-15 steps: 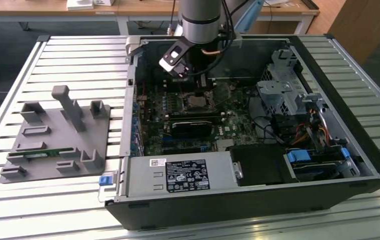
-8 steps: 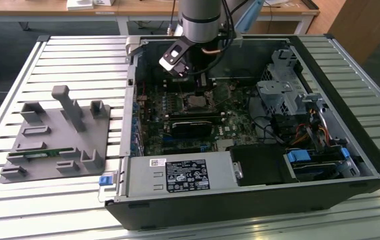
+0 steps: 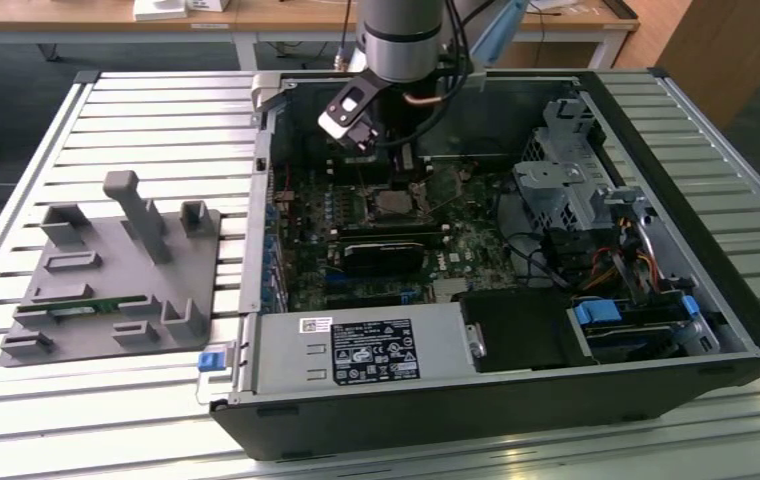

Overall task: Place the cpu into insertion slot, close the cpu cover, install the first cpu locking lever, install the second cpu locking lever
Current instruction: 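Close the cpu cover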

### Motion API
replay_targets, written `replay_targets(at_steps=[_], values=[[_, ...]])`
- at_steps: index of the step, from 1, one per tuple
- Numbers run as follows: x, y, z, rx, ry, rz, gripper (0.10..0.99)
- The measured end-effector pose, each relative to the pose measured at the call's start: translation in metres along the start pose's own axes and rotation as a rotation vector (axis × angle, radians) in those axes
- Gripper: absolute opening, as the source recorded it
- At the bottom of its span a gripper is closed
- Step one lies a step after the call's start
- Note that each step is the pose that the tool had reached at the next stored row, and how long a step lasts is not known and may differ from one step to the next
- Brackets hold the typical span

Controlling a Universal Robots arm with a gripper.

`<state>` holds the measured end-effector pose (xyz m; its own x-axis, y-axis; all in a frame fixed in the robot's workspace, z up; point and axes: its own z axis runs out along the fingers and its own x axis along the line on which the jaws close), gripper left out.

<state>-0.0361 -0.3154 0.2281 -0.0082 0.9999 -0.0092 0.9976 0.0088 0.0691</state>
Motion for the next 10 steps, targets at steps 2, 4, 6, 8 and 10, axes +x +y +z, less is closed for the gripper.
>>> replay_targets(at_steps=[2,4,6,8,10], values=[[0.0000,0.0001,-0.0009,0.000,0.0001,0.000,0.106],[0.0000,0.0001,-0.0016,0.000,0.0000,0.000,0.106],[0.0000,0.0002,-0.0027,0.000,0.0000,0.000,0.106],[0.0000,0.0004,-0.0044,0.000,0.0000,0.000,0.106],[-0.0001,0.0005,-0.0055,0.000,0.0000,0.000,0.106]])
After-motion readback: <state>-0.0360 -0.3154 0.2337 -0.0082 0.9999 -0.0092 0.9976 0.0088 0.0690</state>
